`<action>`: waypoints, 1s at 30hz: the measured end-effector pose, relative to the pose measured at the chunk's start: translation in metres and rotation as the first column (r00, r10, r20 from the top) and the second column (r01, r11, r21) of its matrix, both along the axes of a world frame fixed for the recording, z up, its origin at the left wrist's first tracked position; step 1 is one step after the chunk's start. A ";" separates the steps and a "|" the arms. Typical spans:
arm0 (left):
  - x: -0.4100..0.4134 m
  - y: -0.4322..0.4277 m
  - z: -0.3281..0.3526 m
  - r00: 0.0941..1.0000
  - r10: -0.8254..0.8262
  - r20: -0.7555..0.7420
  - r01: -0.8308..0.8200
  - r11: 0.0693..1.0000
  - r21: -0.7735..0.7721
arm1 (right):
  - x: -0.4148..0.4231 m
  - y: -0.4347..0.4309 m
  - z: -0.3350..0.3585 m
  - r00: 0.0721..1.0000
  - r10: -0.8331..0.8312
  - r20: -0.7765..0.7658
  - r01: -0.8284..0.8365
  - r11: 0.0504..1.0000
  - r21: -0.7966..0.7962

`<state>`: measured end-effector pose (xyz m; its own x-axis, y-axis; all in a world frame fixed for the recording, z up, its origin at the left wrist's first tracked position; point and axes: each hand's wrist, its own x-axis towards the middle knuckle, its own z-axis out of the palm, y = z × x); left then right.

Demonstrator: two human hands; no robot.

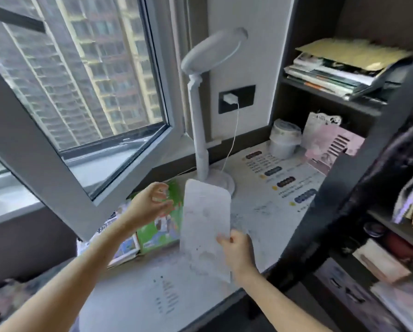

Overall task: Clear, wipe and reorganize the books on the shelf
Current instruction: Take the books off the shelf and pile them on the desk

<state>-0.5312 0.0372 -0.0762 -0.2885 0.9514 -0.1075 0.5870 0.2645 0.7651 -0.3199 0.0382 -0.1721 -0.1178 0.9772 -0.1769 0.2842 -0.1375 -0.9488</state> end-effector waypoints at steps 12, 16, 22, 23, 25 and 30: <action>-0.029 0.089 -0.024 0.977 -0.208 0.042 0.209 0.978 -0.011 | -0.016 0.182 -0.045 0.760 -0.648 0.047 0.649 0.760 -0.017; -0.024 0.126 -0.019 0.975 -0.216 0.049 0.216 0.976 0.018 | -0.025 0.255 -0.039 0.677 -0.730 -0.098 0.733 0.681 -0.007; -0.033 0.159 -0.027 0.979 -0.199 0.042 0.199 0.980 -0.002 | -0.018 0.338 -0.050 0.680 -0.713 -0.174 0.731 0.677 0.083; -0.035 0.165 -0.031 0.981 -0.190 0.035 0.190 0.982 -0.009 | -0.017 0.350 -0.056 0.673 -0.710 -0.206 0.736 0.670 0.096; -0.038 0.172 -0.039 0.981 -0.191 0.021 0.192 0.981 -0.034 | -0.012 0.365 -0.064 0.658 -0.726 -0.200 0.752 0.646 0.128; -0.038 0.190 -0.055 0.981 -0.189 0.043 0.192 0.977 -0.091 | -0.011 0.351 -0.101 0.688 -0.725 -0.028 0.715 0.670 0.199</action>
<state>-0.5689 0.2276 -0.1308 -0.0978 0.9736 -0.2060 0.6078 0.2224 0.7623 -0.3312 0.3887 -0.2733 0.6397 0.7682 0.0245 0.2162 -0.1493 -0.9649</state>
